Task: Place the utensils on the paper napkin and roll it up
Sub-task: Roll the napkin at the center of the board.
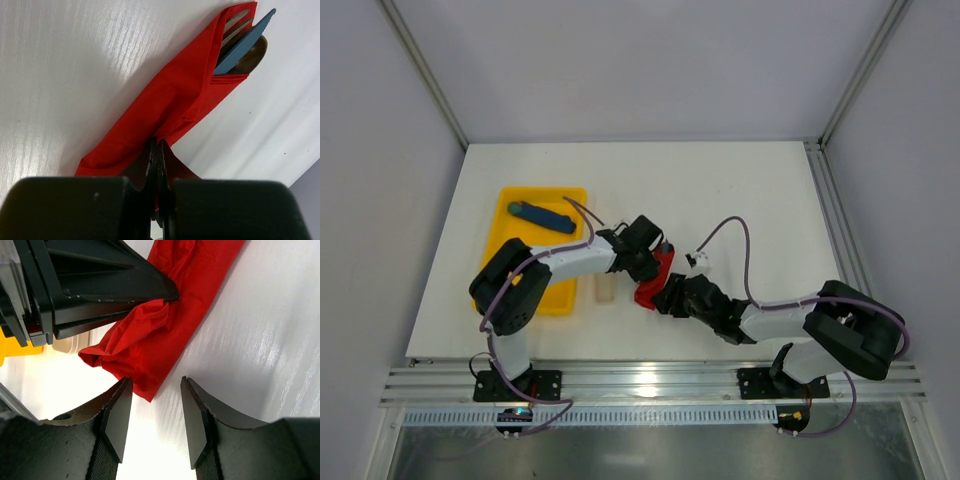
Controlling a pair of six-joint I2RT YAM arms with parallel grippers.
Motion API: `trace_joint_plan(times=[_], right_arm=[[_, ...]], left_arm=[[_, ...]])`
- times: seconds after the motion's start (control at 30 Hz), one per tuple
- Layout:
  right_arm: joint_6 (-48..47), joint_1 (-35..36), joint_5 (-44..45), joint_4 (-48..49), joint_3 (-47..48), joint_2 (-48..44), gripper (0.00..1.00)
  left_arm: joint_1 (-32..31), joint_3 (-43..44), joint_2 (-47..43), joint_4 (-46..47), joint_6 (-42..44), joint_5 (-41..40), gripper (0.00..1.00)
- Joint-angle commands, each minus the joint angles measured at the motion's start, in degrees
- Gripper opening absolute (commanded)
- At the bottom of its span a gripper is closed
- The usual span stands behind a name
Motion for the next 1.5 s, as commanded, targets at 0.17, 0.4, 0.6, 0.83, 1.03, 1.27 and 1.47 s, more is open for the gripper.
trace_joint_plan(times=[0.17, 0.4, 0.6, 0.83, 1.03, 1.27, 1.47], right_arm=[[2.62, 0.3, 3.14, 1.64, 1.76, 2.65, 0.5], [2.1, 0.04, 5.87, -3.72, 4.83, 5.47, 0.37], [-3.26, -5.05, 1.76, -6.71, 3.96, 5.47, 0.28], [-13.19, -9.37, -8.25, -5.84, 2.72, -0.41, 0.29], [-16.79, -4.64, -5.91, -6.89, 3.69, -8.14, 0.46], [-21.11, -0.93, -5.64, 0.75, 4.22, -4.91, 0.49], [-22.07, -0.84, -5.81, 6.73, 4.66, -0.52, 0.53]], left_arm=[[1.21, -0.89, -1.01, 1.69, -1.01, -0.21, 0.0], [1.92, -1.24, -2.42, 1.6, -1.37, -1.27, 0.0], [2.44, -1.24, -2.68, 1.69, -1.98, -1.36, 0.0], [2.71, -0.63, -1.81, 3.97, -3.65, -0.74, 0.0], [3.15, 1.04, 1.01, 3.98, -4.44, 0.84, 0.0], [3.59, 1.04, 0.75, 3.36, -4.18, 0.84, 0.0], [4.2, 0.87, 0.3, 2.57, -3.74, 0.67, 0.0]])
